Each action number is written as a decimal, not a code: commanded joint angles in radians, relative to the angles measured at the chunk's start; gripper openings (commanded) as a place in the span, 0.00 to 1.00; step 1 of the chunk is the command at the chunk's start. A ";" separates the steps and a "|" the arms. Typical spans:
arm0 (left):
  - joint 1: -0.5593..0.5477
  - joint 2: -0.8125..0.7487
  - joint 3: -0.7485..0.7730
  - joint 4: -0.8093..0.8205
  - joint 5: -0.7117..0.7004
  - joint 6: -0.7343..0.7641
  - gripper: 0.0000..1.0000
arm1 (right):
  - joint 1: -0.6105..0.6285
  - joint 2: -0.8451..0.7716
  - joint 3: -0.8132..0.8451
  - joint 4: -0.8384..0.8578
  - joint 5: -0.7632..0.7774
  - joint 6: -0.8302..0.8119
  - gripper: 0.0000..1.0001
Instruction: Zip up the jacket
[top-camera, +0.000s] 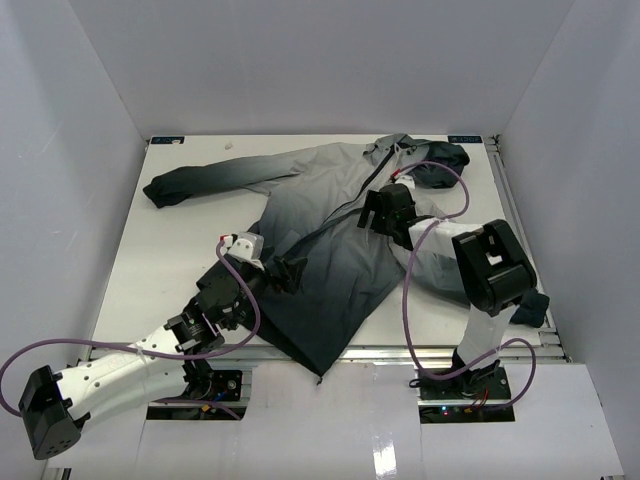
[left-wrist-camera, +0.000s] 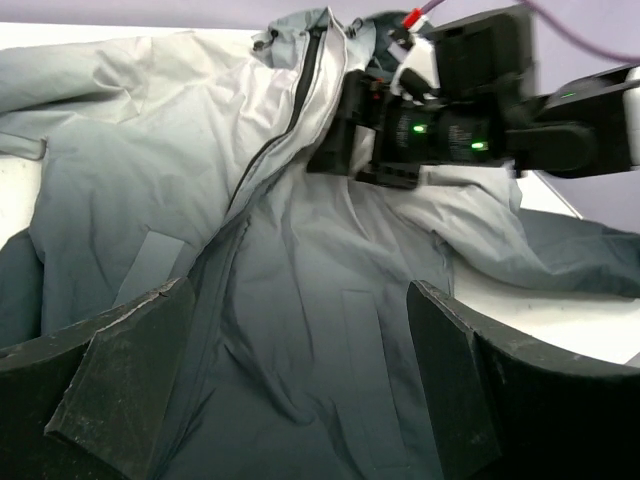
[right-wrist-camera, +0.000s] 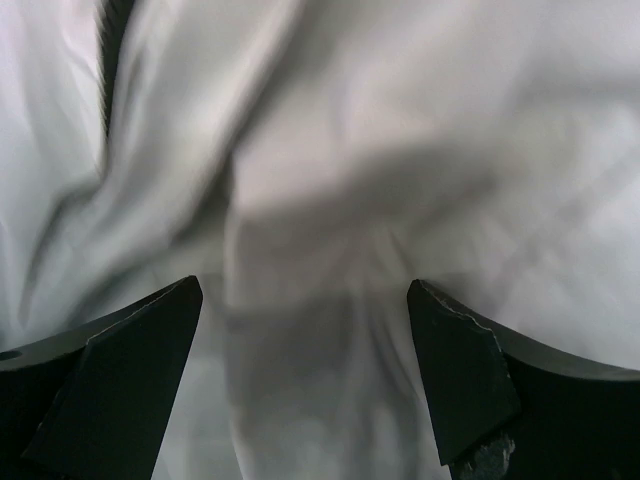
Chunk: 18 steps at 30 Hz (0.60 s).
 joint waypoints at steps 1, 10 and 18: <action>-0.003 -0.002 0.030 0.013 0.036 0.015 0.98 | 0.003 -0.251 -0.011 -0.231 0.093 -0.171 0.90; -0.005 -0.003 0.030 0.056 0.179 0.051 0.98 | 0.007 -0.709 -0.101 -0.377 -0.045 -0.266 0.90; -0.006 0.013 0.036 0.070 0.300 0.062 0.98 | 0.009 -1.110 -0.371 -0.258 -0.166 -0.284 0.90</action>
